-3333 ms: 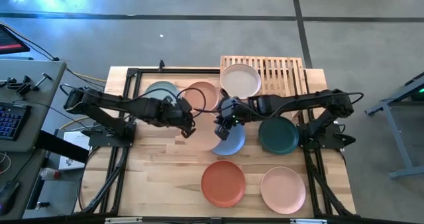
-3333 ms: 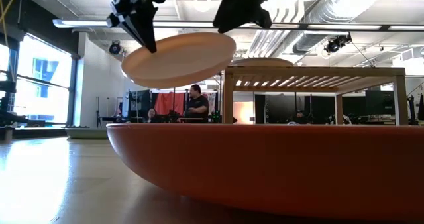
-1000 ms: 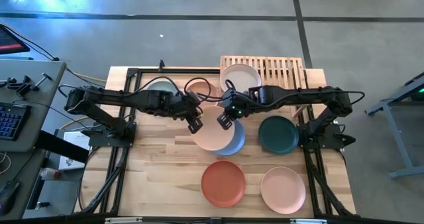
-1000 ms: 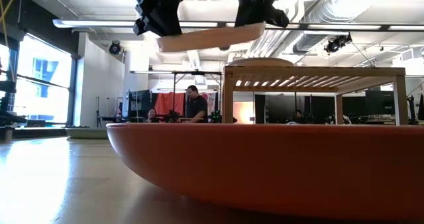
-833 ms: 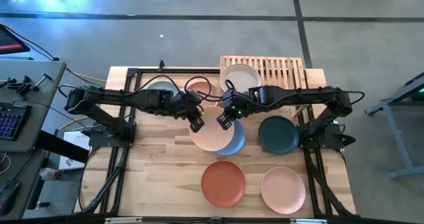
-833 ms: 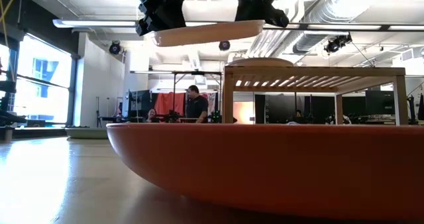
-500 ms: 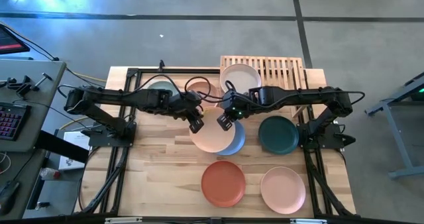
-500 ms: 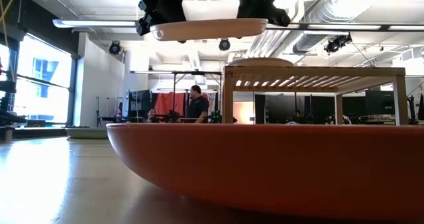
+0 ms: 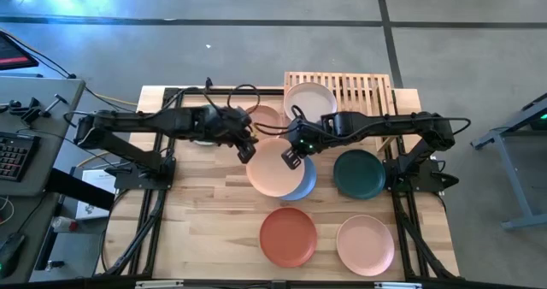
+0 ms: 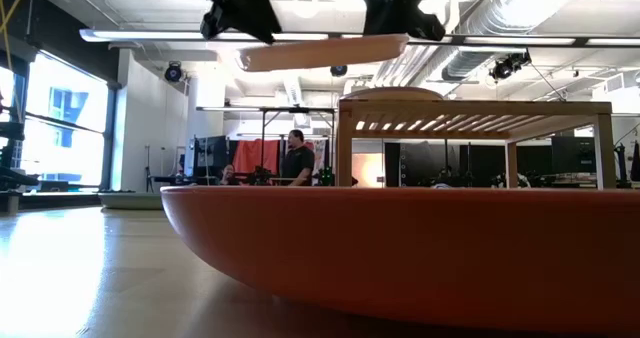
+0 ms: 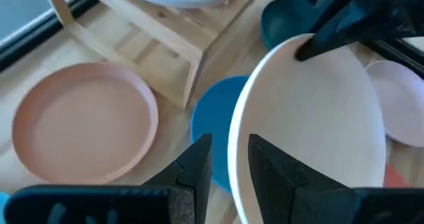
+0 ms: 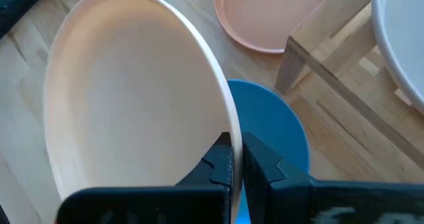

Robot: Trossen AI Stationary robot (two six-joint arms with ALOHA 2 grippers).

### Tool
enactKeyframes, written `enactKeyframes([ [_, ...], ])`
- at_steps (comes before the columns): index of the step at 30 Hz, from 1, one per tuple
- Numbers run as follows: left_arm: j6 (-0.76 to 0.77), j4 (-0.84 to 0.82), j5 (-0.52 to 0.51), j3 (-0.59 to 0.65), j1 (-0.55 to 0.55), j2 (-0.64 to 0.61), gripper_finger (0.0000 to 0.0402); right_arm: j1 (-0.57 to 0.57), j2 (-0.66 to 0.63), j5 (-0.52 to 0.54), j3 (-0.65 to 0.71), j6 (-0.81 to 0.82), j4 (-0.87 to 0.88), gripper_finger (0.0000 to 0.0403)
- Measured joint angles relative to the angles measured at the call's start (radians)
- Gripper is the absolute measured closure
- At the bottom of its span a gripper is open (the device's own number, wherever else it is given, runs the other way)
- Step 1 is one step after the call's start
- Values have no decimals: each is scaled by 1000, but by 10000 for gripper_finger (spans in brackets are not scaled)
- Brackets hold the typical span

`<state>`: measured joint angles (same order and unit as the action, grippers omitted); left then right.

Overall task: Place and stack plates onto a shelf
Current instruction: Stack the light orange plate on top of the white plate

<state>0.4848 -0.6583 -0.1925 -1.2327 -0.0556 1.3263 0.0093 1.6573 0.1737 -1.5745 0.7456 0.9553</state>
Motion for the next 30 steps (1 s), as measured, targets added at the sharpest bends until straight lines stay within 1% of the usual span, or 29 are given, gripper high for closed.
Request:
enactKeyframes([
  [7,-54,-9,0,0,-24,-96,316,0,0,-64,0,-26,7,402],
  [13,-96,-41,0,0,-41,-189,316,-29,-16,-185,0,-77,7,403],
  [18,-107,-74,-1,0,-52,-260,316,-93,-65,-206,0,-120,7,403],
  [24,-138,-129,-7,0,-52,-304,316,-195,-141,-213,-1,-180,6,403],
  [30,-143,-167,-25,0,-52,-310,316,-336,-205,-286,-1,-244,6,403],
])
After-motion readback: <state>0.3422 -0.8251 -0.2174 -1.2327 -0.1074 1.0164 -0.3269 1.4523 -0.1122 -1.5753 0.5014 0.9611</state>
